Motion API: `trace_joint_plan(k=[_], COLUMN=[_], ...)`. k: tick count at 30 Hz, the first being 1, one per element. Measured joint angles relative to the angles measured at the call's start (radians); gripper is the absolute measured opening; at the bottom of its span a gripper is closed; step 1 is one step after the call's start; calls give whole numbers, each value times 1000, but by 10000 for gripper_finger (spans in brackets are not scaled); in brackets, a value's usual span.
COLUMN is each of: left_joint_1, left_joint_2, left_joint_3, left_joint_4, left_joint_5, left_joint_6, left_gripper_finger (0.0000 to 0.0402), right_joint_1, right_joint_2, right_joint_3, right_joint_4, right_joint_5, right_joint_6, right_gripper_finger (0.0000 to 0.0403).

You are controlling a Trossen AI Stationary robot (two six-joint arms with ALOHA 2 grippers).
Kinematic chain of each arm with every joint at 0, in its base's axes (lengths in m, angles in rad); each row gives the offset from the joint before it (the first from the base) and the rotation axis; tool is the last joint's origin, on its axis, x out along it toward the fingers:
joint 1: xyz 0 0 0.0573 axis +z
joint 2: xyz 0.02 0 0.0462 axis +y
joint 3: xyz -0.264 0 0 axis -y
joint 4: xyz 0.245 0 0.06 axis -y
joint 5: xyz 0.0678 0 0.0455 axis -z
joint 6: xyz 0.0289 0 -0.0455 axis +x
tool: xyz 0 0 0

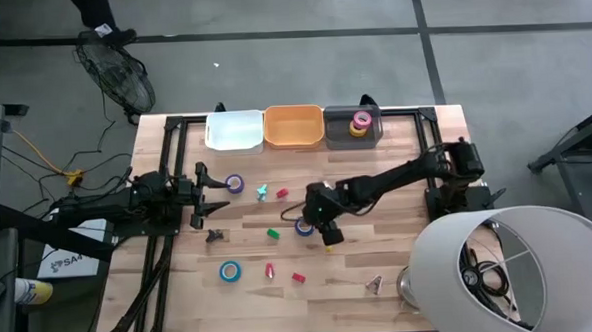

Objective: Pick and place Stapler, Stapler remover, tape
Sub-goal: Put the blue tape into the gray bin

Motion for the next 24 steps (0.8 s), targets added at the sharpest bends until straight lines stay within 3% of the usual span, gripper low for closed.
trace_joint_plan(k=[24], left_joint_1=[0], left_joint_2=[0], left_joint_3=[0], left_joint_4=[2], left_joint_5=[0], left_joint_6=[0], left_gripper_finger=[221], right_joint_1=[53], right_joint_2=[64], right_joint_3=[2], right_joint_4=[59], right_joint_5=[4], right_joint_6=[-24], right_gripper_finger=[166])
